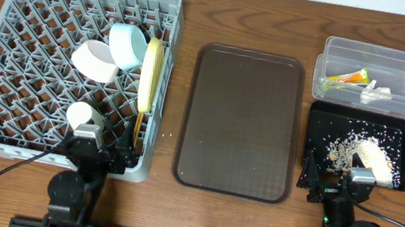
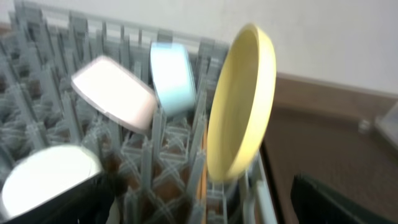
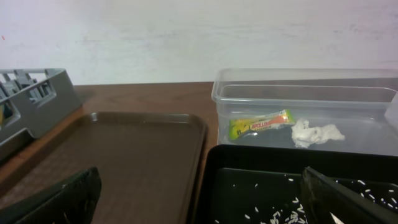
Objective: Sort waste into correct bins and load items into the dishwasher
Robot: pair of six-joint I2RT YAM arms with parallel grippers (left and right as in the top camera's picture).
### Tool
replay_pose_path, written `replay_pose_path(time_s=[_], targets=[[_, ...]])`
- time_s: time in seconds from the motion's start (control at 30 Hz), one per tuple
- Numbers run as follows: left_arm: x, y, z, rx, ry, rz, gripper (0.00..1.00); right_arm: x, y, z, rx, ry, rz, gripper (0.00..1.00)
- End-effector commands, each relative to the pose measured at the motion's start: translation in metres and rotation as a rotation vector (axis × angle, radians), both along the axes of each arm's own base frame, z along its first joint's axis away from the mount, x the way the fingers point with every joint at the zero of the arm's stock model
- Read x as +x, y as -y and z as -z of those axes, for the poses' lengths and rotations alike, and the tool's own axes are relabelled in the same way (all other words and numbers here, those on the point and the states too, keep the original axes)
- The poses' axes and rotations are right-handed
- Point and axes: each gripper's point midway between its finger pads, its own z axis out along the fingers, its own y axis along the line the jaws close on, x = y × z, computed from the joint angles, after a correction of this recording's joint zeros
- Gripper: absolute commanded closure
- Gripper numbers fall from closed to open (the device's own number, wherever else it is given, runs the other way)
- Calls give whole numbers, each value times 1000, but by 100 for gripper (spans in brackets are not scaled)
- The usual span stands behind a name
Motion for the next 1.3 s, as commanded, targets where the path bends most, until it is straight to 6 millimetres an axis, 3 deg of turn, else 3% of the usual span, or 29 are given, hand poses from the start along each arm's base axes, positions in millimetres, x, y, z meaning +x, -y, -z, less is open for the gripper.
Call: replay_pose_path(time_s=[0.0, 0.07, 0.2, 1.27], targets=[[6, -4, 0, 3, 78, -21, 9, 0, 0, 1, -10, -2, 1, 1], [7, -4, 0, 29, 90, -17, 9, 0, 0, 1, -10, -2, 1, 1], [5, -4, 18, 38, 17, -15, 9, 0, 0, 1, -10, -2, 1, 1], [5, -4, 18, 38, 17, -14, 8, 0, 0, 1, -10, -2, 1, 1]])
